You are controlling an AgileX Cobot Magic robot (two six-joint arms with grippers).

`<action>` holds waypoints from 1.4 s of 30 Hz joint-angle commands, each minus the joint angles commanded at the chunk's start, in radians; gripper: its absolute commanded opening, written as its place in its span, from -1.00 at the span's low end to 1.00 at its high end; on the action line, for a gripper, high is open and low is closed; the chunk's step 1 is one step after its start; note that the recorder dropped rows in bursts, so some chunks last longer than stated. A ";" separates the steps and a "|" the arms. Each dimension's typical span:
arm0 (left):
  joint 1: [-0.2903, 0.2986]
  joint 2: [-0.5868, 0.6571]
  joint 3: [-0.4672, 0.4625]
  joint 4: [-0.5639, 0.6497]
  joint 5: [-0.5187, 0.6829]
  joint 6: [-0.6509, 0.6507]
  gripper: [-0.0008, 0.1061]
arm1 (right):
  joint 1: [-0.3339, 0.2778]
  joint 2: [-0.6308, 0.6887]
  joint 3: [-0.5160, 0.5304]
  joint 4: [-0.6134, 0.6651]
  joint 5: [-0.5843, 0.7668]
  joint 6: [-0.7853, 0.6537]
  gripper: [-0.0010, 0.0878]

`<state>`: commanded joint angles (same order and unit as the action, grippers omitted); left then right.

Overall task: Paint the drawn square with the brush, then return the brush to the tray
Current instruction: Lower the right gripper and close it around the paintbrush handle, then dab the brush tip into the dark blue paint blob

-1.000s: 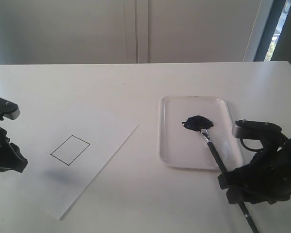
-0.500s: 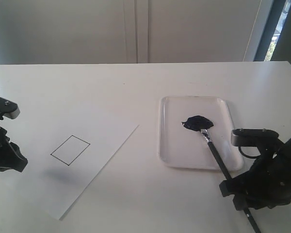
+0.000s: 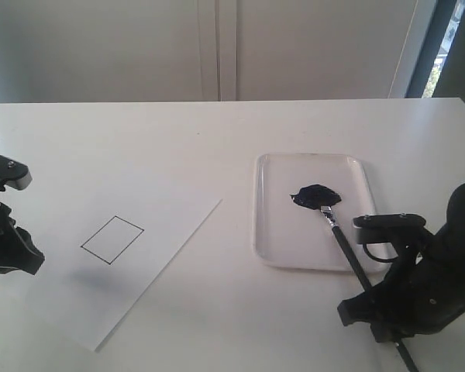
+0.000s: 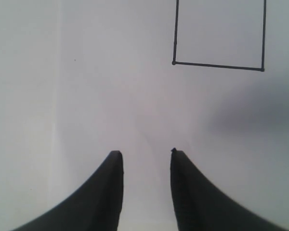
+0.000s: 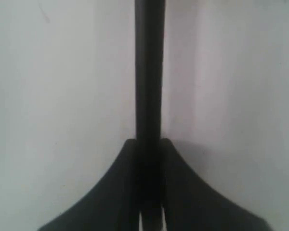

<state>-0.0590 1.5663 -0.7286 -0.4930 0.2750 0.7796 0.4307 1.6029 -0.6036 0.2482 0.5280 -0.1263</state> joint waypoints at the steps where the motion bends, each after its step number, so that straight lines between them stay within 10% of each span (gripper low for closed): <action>1: 0.000 0.000 0.000 0.000 0.000 0.000 -0.27 | 0.000 0.000 0.000 0.000 0.000 0.000 -0.98; 42: 0.000 0.000 0.000 -0.014 0.014 -0.002 -0.27 | -0.003 -0.026 -0.162 -0.283 0.218 0.089 -0.98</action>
<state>-0.0590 1.5663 -0.7286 -0.5071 0.2886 0.7781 0.4274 1.5768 -0.7652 -0.0346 0.7463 -0.0375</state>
